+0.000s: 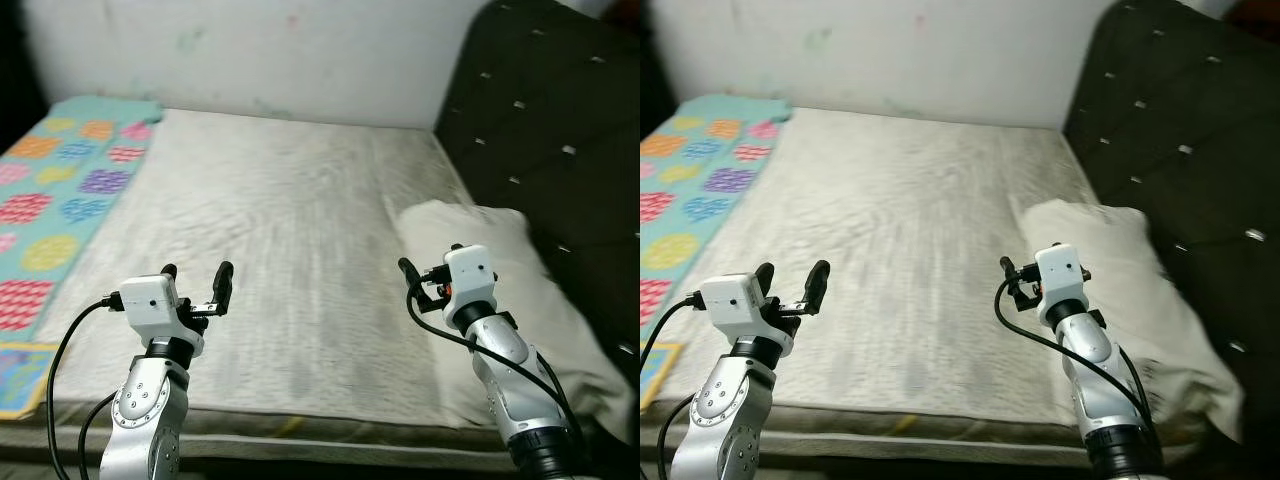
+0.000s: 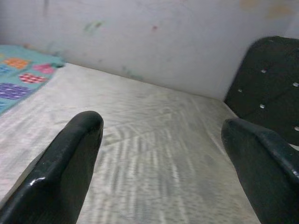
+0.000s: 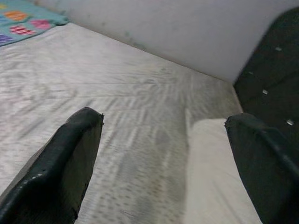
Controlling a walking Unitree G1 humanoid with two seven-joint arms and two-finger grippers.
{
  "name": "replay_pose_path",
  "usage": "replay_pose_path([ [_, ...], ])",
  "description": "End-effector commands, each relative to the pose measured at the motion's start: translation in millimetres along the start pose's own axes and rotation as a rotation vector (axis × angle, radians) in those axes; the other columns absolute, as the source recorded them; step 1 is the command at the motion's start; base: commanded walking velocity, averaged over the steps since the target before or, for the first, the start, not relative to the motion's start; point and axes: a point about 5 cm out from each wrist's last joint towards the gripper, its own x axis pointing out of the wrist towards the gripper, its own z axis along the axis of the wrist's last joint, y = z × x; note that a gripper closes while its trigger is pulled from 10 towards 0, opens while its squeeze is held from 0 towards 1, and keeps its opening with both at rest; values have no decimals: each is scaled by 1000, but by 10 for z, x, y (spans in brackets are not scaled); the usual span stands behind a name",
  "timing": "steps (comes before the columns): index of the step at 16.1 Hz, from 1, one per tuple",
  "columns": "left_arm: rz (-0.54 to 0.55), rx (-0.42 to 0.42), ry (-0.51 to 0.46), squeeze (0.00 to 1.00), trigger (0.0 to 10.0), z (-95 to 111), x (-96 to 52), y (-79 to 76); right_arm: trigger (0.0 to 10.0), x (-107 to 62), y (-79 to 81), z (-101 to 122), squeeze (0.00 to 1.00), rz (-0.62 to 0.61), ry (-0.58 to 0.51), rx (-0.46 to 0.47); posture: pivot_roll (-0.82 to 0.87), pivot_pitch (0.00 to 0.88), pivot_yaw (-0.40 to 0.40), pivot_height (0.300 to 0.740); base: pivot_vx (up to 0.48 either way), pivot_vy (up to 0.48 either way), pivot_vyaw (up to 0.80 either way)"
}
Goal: Clean up the room
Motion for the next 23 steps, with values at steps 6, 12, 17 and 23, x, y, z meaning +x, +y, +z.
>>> replay_pose_path([
  [6, 6, 6, 6, 0, 10000, 5, 0, 19, 10000, 25, 30, 75, 0, 10, -32, -4, -42, 0, -63, 740, 0, 480, 267],
  [12, 6, 7, 5, 0, 10000, 9, 5, 17, 10000, 28, 35, 71, 0, 11, -29, -5, -43, 0, -64, 740, 0, 480, 0],
  [17, 0, 7, -4, 0, 10000, 16, 9, 9, 10000, 29, 44, 69, 0, 15, -29, -3, -43, 0, -63, 740, 0, 384, 0],
  [23, -39, 5, -23, 0, 10000, 39, -1, -37, 10000, 27, 48, 64, 0, 18, -27, -3, -43, 0, -62, 740, 0, 0, 0],
])
